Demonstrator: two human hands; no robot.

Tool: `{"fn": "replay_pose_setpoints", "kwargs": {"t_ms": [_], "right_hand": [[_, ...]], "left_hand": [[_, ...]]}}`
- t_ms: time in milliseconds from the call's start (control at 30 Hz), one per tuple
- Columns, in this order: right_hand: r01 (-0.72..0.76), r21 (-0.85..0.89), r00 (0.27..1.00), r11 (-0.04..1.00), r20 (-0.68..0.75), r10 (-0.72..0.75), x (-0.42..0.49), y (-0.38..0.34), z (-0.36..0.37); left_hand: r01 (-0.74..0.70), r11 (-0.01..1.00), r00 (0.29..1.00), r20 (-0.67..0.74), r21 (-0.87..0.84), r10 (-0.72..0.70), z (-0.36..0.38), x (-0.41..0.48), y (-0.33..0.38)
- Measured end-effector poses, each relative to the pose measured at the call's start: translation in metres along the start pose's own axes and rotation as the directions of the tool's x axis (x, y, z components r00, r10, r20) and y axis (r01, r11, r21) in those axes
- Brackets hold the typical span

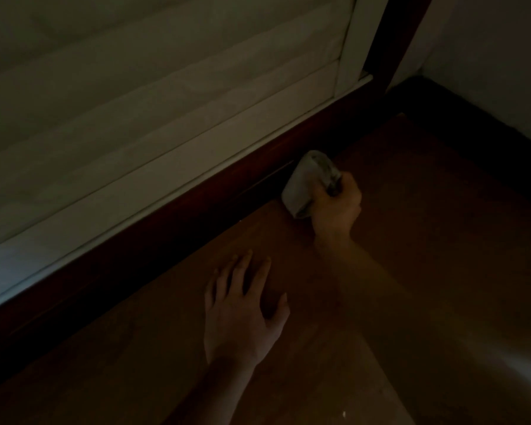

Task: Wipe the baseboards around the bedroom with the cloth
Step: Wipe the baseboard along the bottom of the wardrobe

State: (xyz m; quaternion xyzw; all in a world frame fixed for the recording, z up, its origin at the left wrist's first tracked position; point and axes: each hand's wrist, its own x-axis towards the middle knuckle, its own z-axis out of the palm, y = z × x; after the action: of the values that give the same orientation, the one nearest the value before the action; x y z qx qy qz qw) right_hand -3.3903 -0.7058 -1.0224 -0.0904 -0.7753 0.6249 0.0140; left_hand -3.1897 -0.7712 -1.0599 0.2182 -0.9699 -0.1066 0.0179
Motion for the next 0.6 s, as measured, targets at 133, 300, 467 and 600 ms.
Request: {"fn": "replay_pose_setpoints", "kwargs": {"t_ms": [133,300,467,600], "right_hand": [[0.010,0.044,0.994,0.999,-0.109,-0.005,-0.015,-0.009,0.017],[0.060,0.058,0.956,0.996,0.283,-0.074,-0.025,0.007,0.002],[0.025,0.050,0.974,0.998,0.224,-0.035,0.002,0.011,-0.027],[0.009,0.010,0.996,1.000,0.084,-0.009,0.019,0.005,-0.038]], "left_hand": [[0.008,1.000,0.999,0.031,-0.003,-0.008,-0.003,-0.001,0.000],[-0.063,0.998,0.998,0.015,0.025,0.063,-0.004,0.003,0.000],[-0.171,0.984,0.985,0.003,-0.057,0.171,-0.003,0.035,0.020],[-0.204,0.973,0.978,0.016,-0.109,0.207,0.005,0.056,0.036]]}}
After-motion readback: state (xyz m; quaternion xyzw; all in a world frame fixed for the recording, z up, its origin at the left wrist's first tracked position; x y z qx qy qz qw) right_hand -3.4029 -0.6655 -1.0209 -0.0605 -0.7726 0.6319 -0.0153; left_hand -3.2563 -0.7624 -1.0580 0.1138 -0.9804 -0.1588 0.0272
